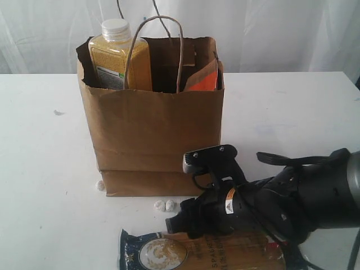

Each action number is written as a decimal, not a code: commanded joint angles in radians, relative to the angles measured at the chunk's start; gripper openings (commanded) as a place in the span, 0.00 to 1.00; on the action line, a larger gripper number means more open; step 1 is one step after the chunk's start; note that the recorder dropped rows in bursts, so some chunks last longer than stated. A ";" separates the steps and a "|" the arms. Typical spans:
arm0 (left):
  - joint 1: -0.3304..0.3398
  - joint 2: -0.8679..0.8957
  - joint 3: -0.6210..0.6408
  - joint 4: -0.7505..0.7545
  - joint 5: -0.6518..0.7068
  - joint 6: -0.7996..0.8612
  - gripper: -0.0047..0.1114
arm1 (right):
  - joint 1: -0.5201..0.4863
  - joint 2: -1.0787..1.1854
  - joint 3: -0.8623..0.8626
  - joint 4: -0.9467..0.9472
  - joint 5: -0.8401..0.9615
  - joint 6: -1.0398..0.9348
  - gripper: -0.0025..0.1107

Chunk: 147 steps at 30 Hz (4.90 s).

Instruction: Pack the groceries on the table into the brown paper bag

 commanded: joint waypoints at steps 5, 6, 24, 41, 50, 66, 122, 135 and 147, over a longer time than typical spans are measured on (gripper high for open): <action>0.004 -0.004 0.004 0.009 -0.005 -0.001 0.04 | -0.045 0.006 0.004 0.003 -0.050 -0.003 0.53; 0.004 -0.004 0.004 0.009 -0.005 -0.001 0.04 | -0.045 0.007 0.004 0.001 -0.063 -0.006 0.53; 0.004 -0.004 0.004 0.009 -0.005 -0.001 0.04 | -0.045 0.160 -0.056 0.001 -0.069 -0.023 0.50; 0.004 -0.004 0.004 0.009 -0.003 -0.001 0.04 | -0.045 0.162 -0.056 0.001 0.093 -0.022 0.40; 0.004 -0.004 0.004 0.009 -0.003 -0.001 0.04 | -0.045 0.162 -0.056 0.001 0.139 -0.022 0.39; 0.004 -0.004 0.004 0.009 -0.003 -0.001 0.04 | -0.005 -0.332 -0.056 -0.013 0.396 -0.107 0.05; 0.004 -0.004 0.004 0.009 -0.003 -0.001 0.04 | -0.003 -0.725 -0.579 -0.319 0.921 0.035 0.55; 0.004 -0.004 0.004 0.009 -0.003 -0.001 0.04 | 0.040 -0.572 -0.065 0.139 0.568 -0.183 0.55; 0.004 -0.004 0.004 0.009 -0.003 -0.001 0.04 | 0.106 -0.120 -0.065 0.136 0.168 -0.121 0.55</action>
